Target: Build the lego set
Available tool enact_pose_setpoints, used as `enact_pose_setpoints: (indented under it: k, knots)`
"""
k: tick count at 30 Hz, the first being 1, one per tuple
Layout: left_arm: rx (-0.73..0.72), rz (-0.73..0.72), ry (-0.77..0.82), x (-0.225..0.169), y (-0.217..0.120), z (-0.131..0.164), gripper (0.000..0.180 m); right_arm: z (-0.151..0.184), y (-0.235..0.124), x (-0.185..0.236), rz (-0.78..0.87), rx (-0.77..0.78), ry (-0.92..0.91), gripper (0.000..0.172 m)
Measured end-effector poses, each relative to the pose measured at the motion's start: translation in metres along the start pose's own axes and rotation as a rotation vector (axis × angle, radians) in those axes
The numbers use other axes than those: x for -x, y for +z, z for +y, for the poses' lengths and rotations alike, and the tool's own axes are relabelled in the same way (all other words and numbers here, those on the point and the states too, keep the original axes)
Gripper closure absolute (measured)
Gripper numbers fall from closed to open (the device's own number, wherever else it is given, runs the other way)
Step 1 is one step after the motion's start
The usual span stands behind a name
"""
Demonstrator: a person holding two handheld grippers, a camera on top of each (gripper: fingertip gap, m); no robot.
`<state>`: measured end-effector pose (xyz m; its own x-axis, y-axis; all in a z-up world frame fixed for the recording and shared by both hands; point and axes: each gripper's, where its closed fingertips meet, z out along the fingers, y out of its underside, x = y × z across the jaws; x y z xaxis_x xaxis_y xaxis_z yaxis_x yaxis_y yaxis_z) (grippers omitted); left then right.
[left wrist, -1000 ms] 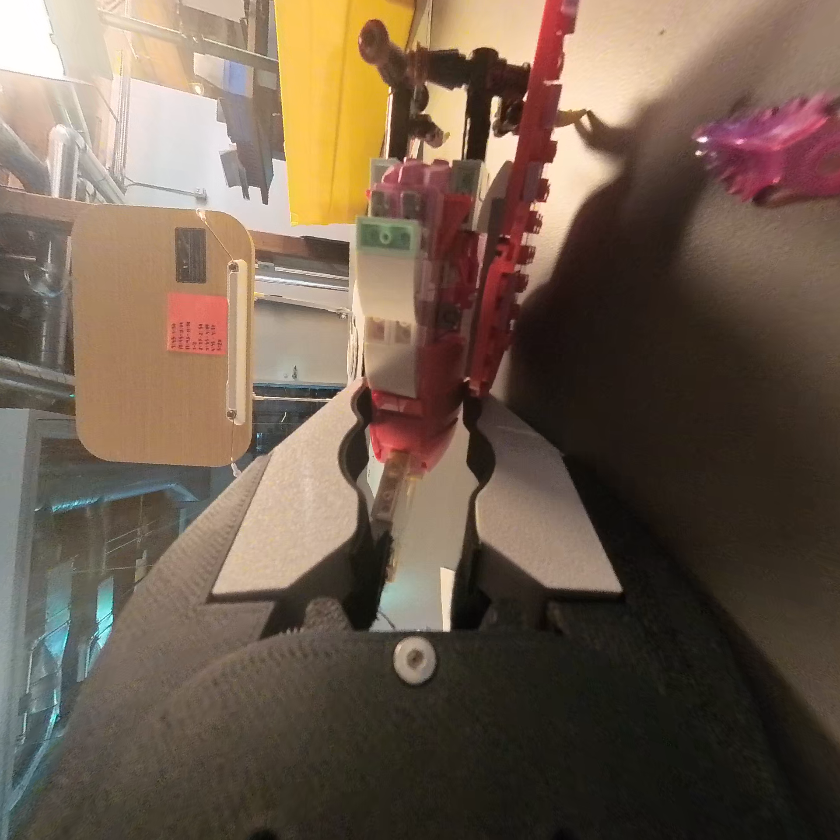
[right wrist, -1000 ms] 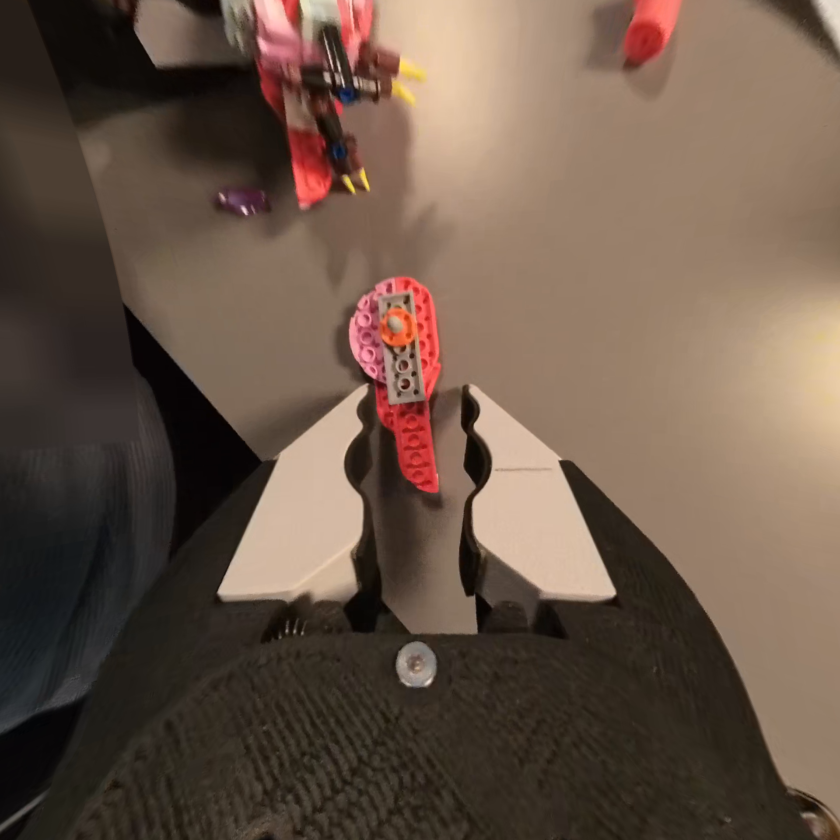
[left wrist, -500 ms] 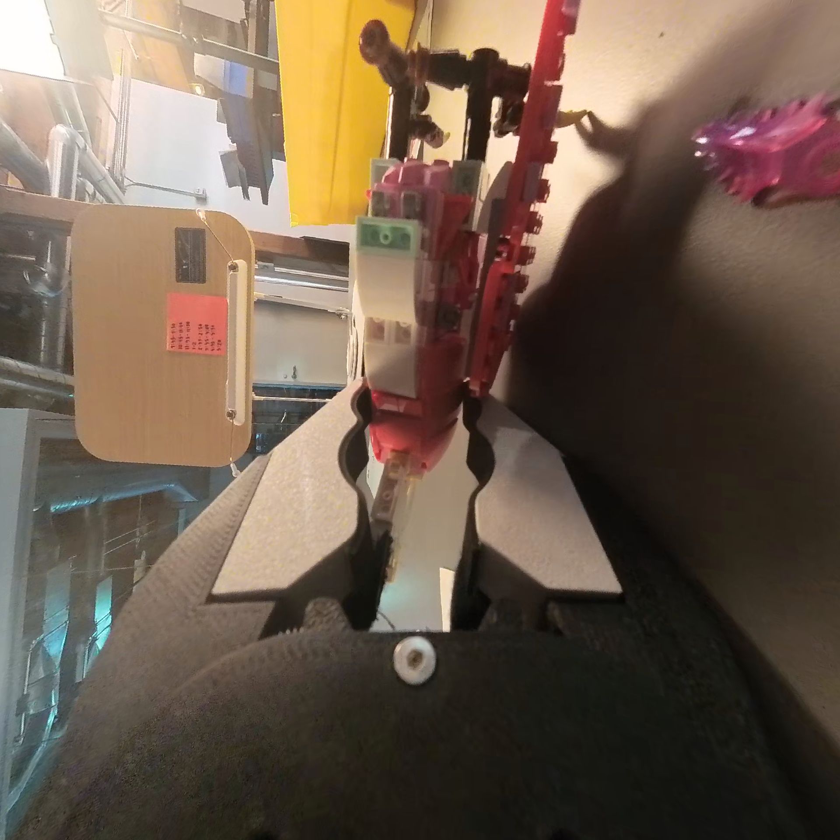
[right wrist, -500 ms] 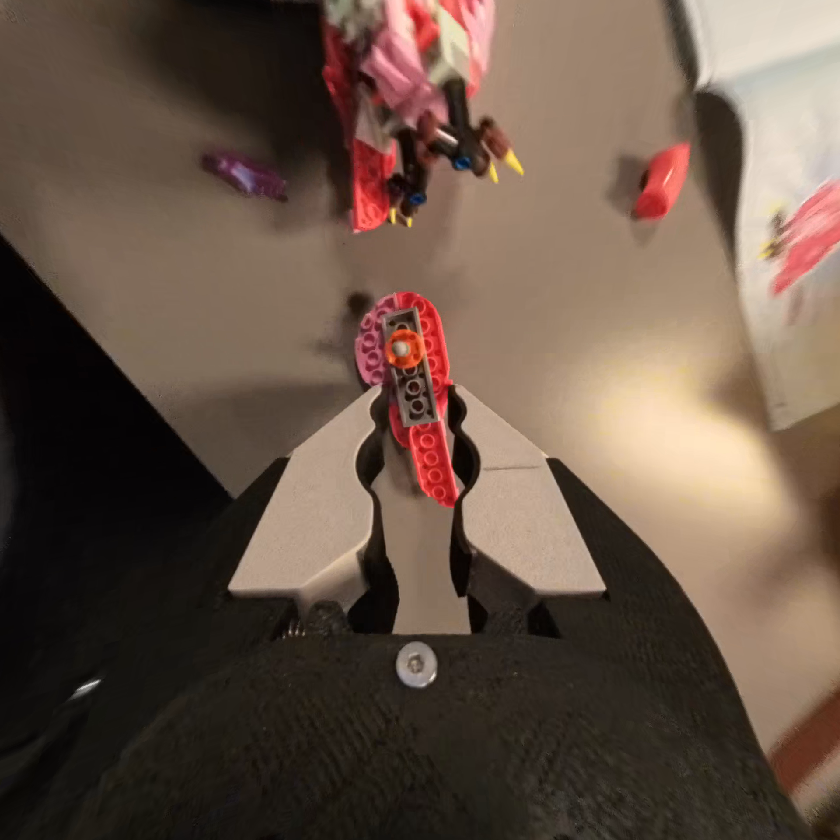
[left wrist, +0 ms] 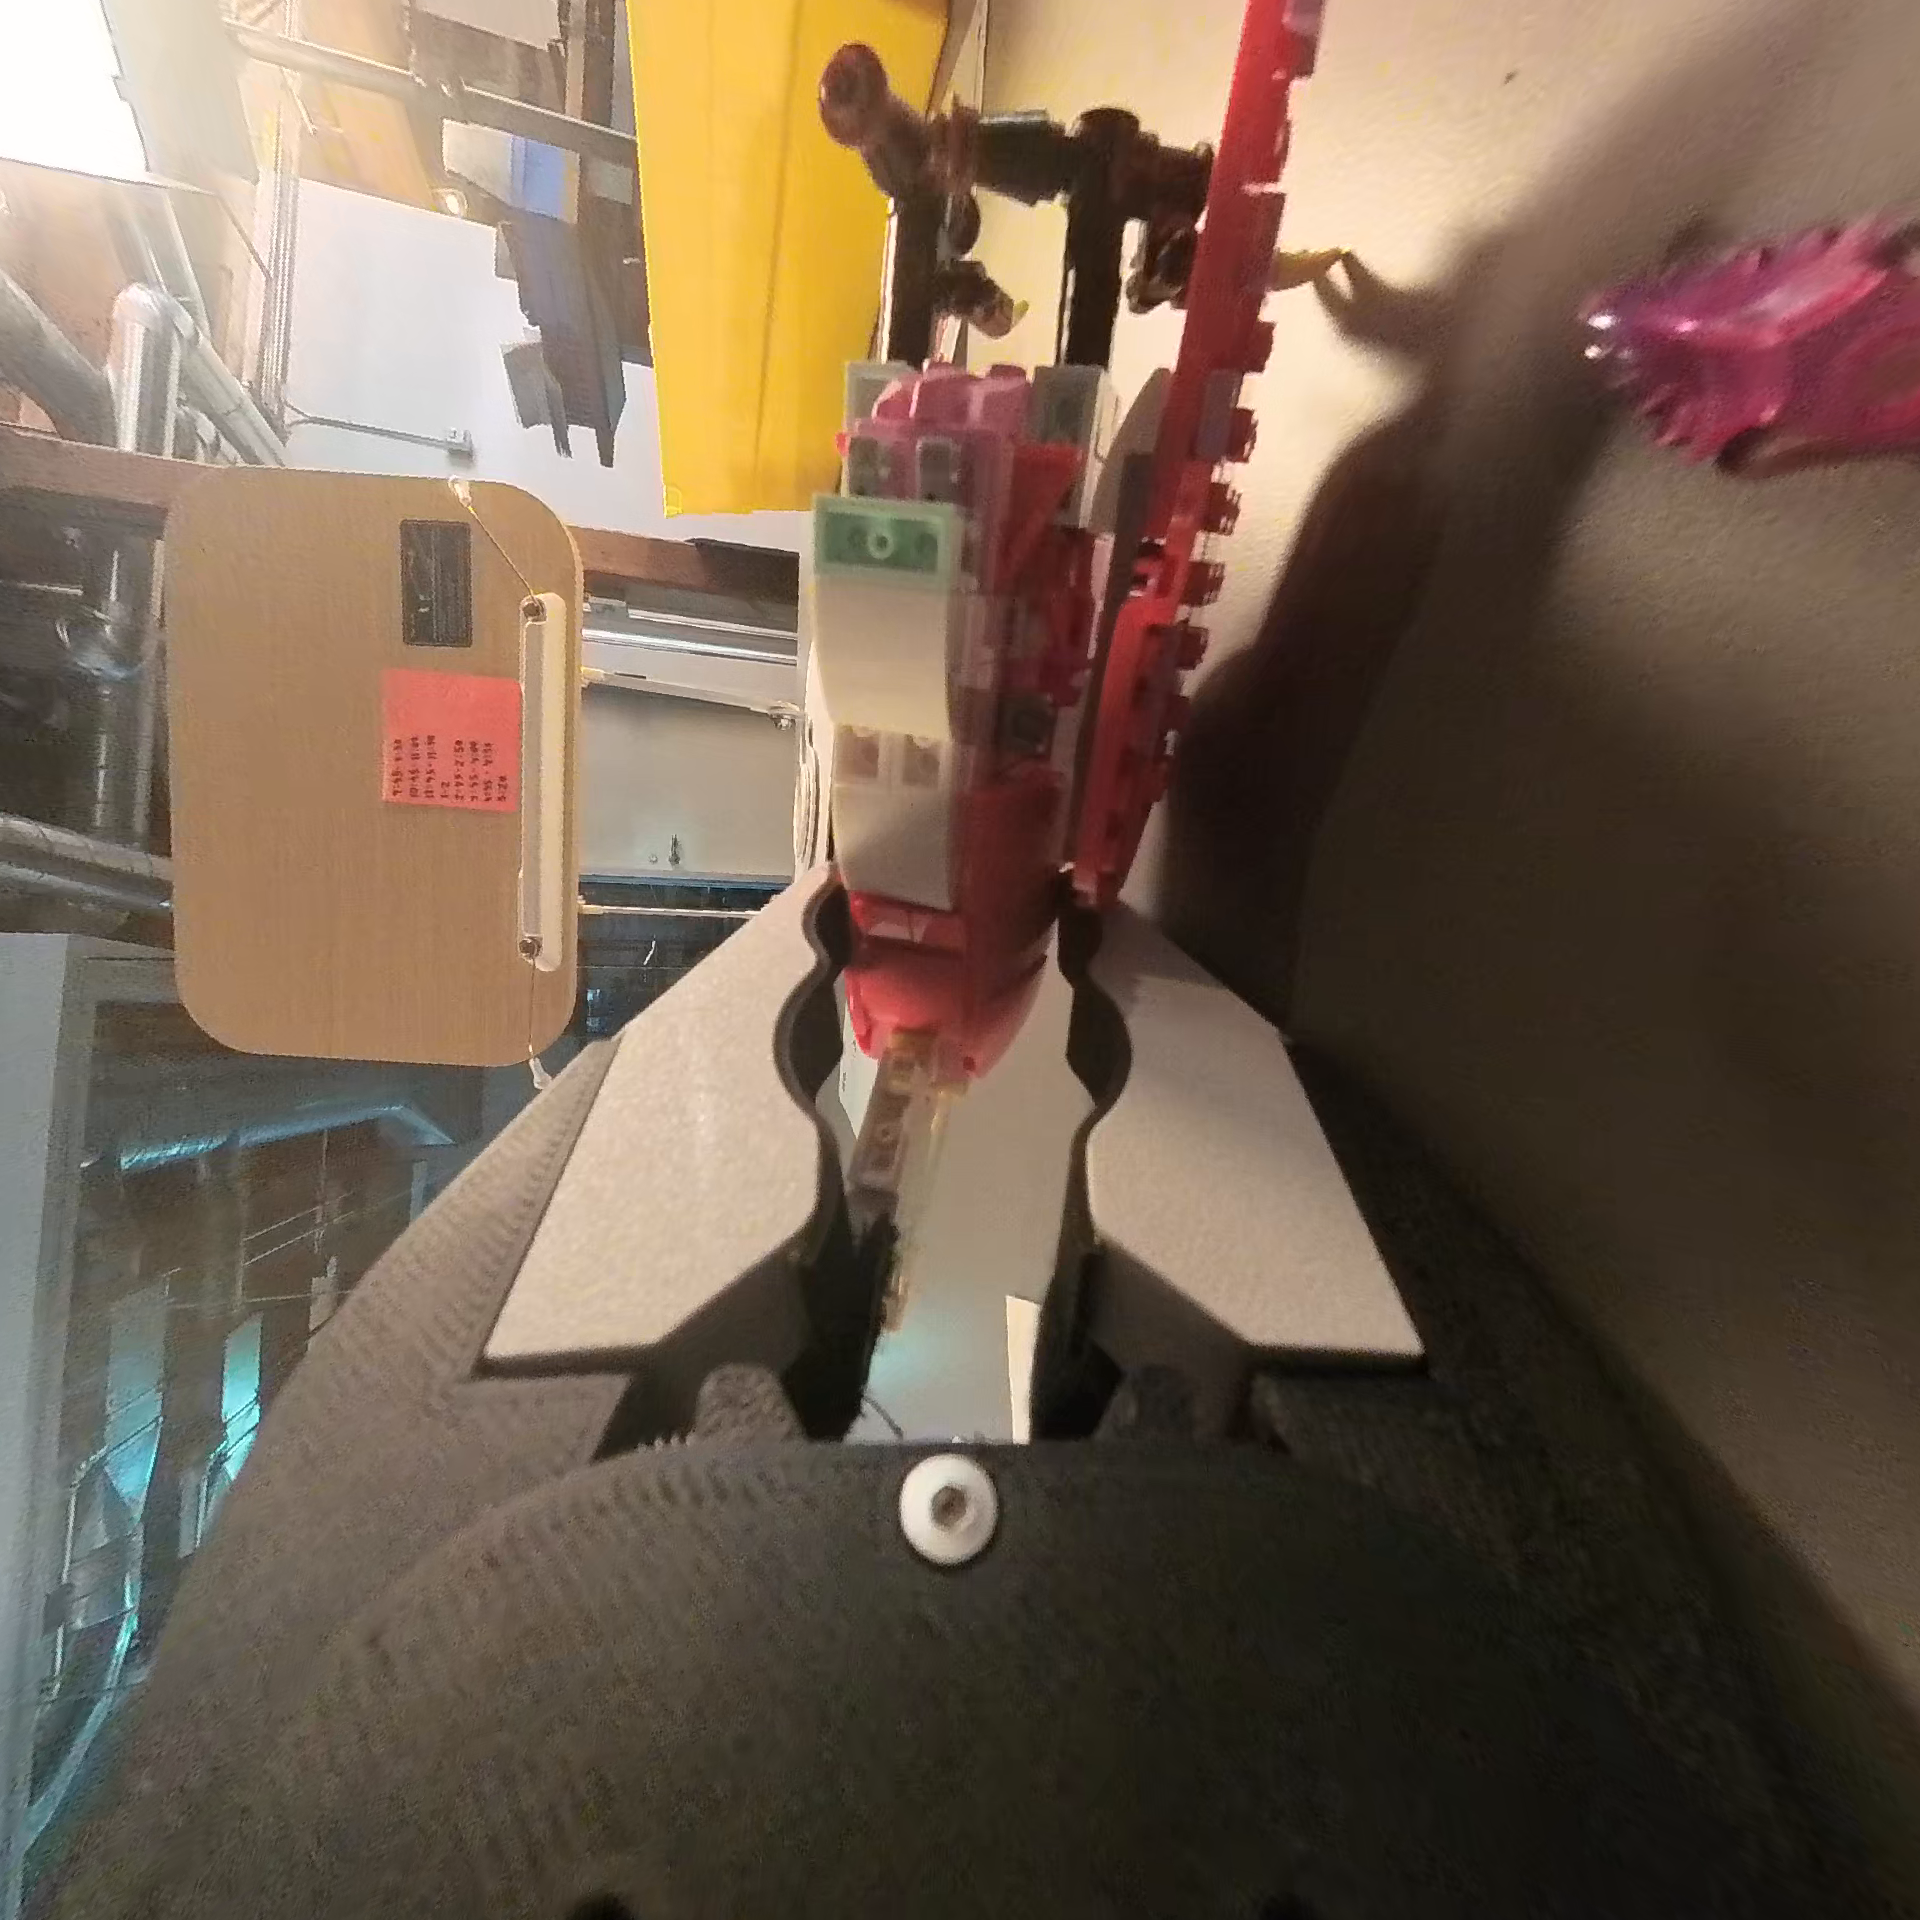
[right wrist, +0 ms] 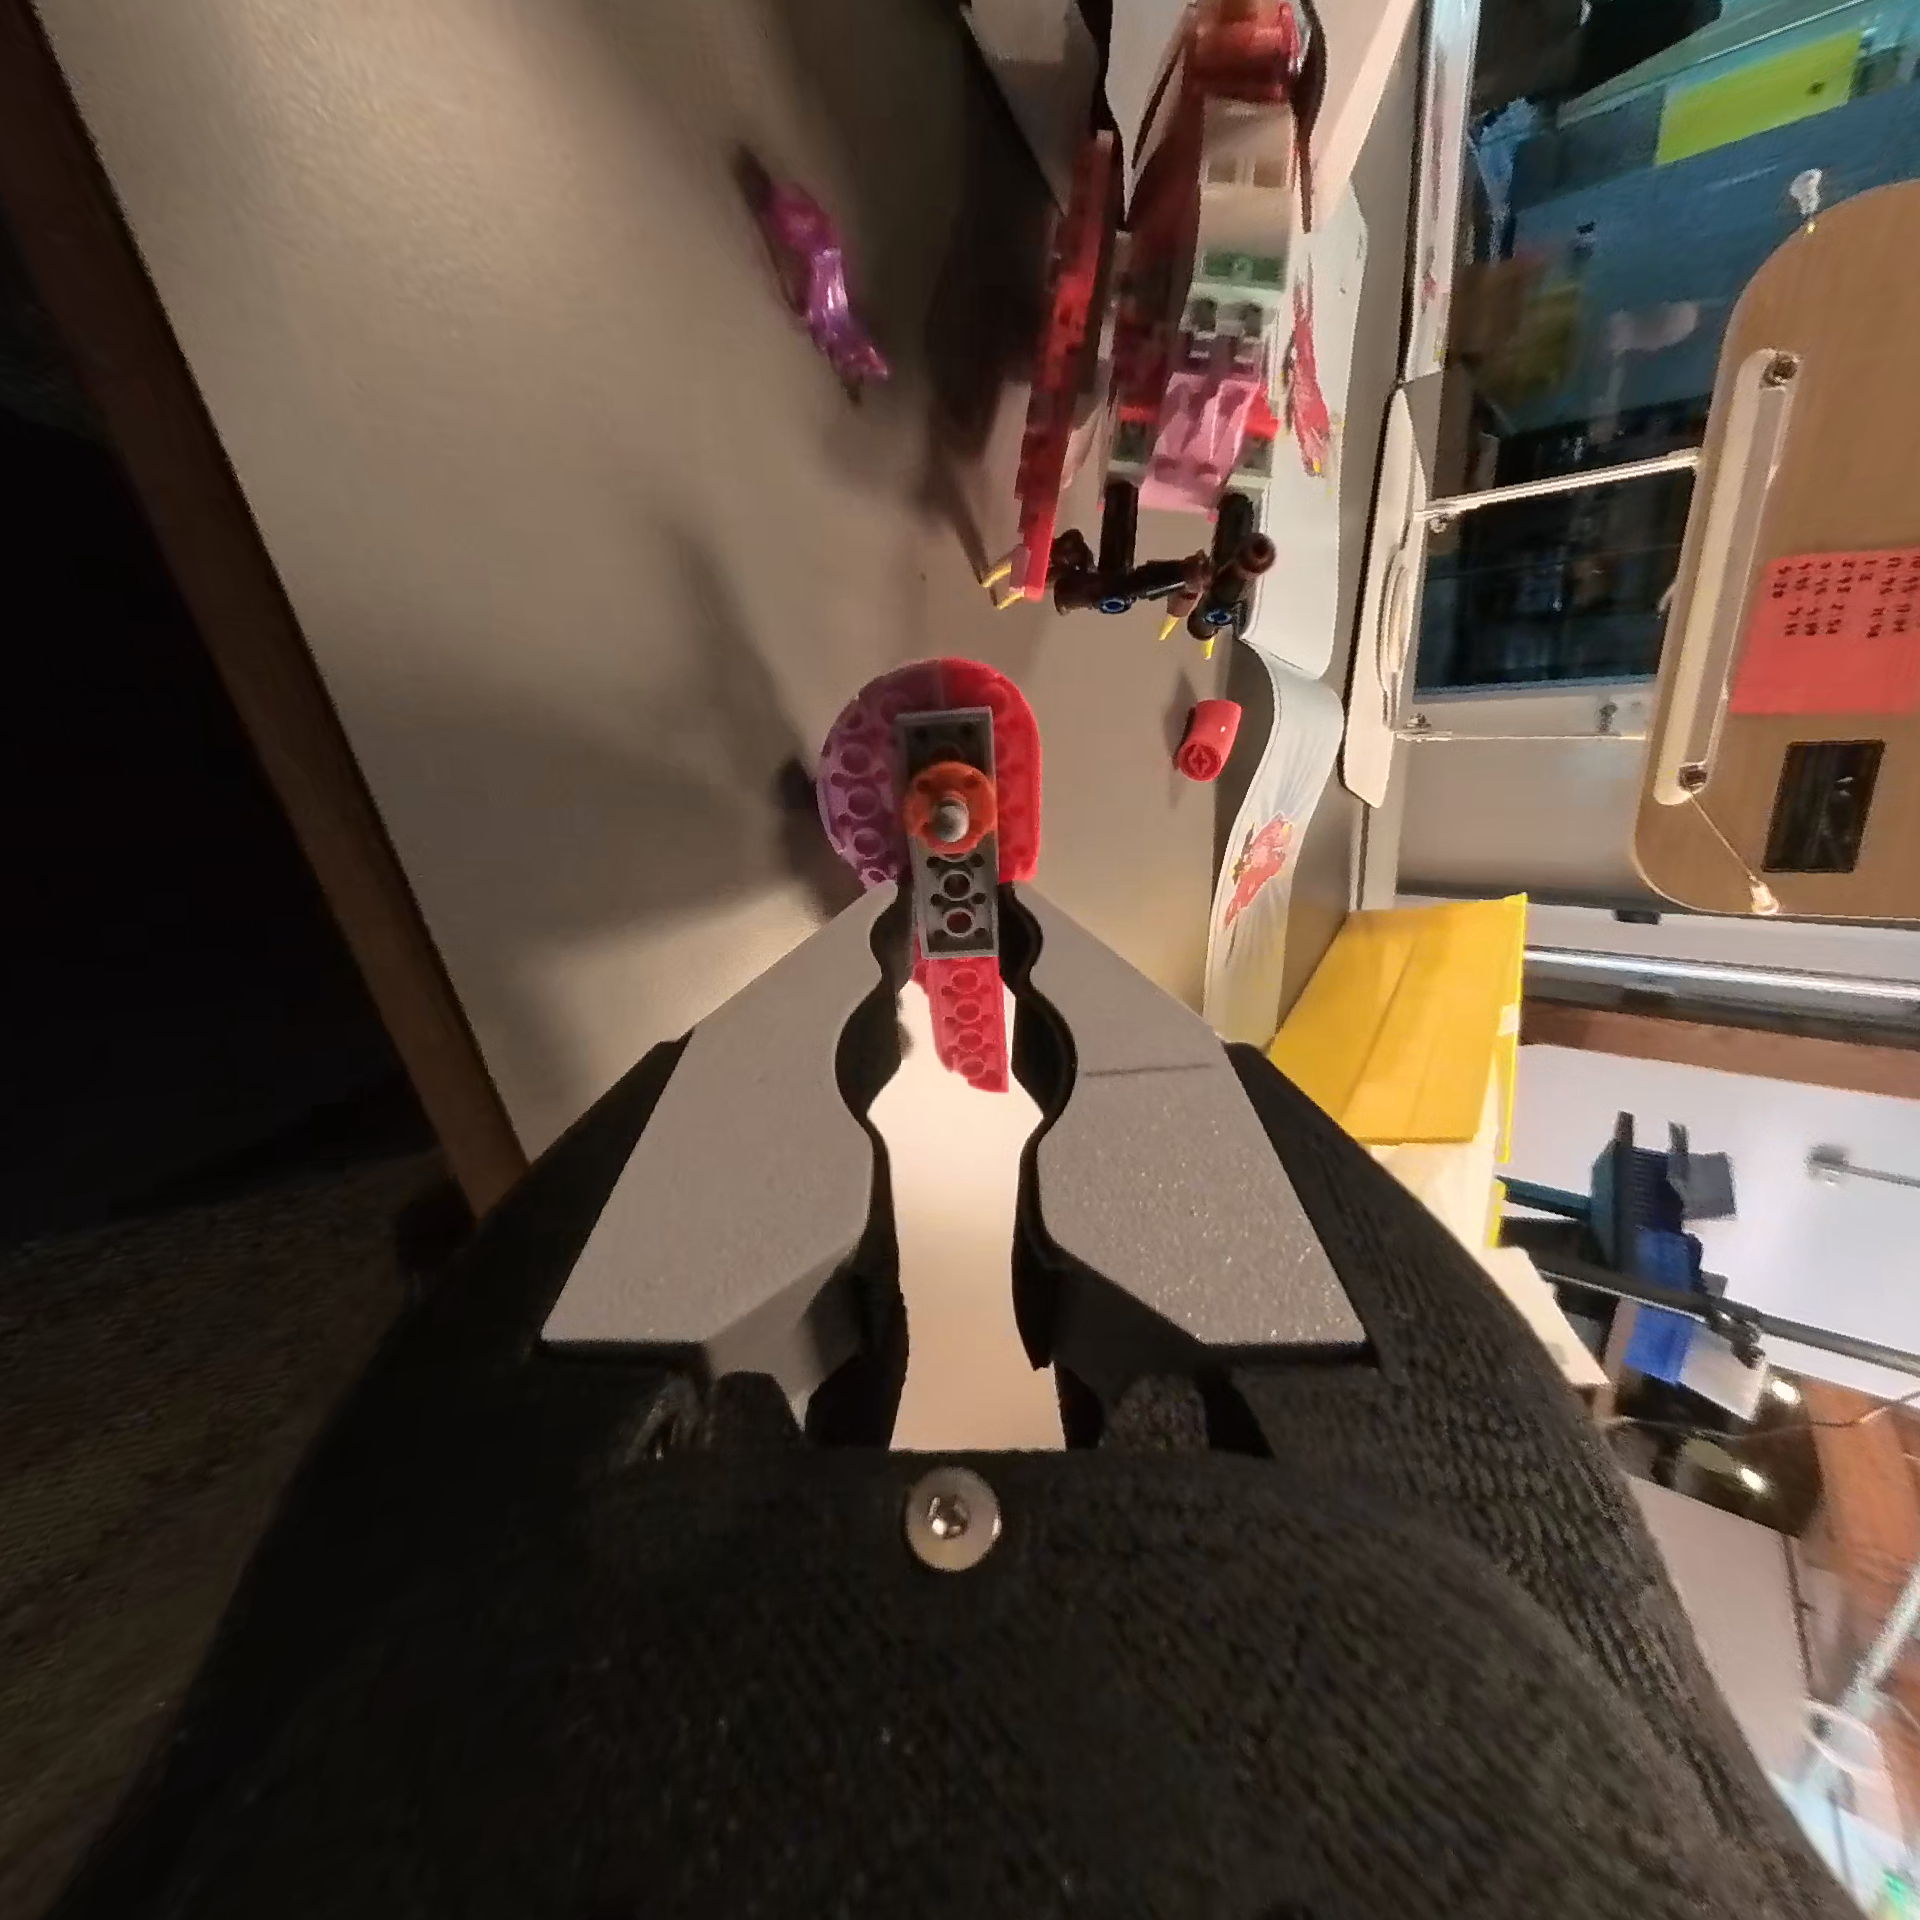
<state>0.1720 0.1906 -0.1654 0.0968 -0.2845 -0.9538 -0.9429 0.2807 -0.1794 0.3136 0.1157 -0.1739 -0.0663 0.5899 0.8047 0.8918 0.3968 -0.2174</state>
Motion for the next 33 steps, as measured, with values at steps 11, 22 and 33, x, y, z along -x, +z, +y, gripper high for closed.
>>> enact_pose_setpoints:
  k: [11,22,33]
  knots:
    - [0.0,0.0,0.0,0.0,0.0,0.0,0.141,-0.007,-0.002,0.011,-0.355,0.028,0.604,0.159]
    - [-0.006,0.001,-0.002,0.0,0.001,0.0,0.141,-0.034,-0.027,0.039,-0.537,0.007,1.048,0.159]
    - [-0.014,0.002,-0.002,0.0,0.001,-0.001,0.141,0.057,-0.063,0.022,-0.187,0.221,1.493,0.122]
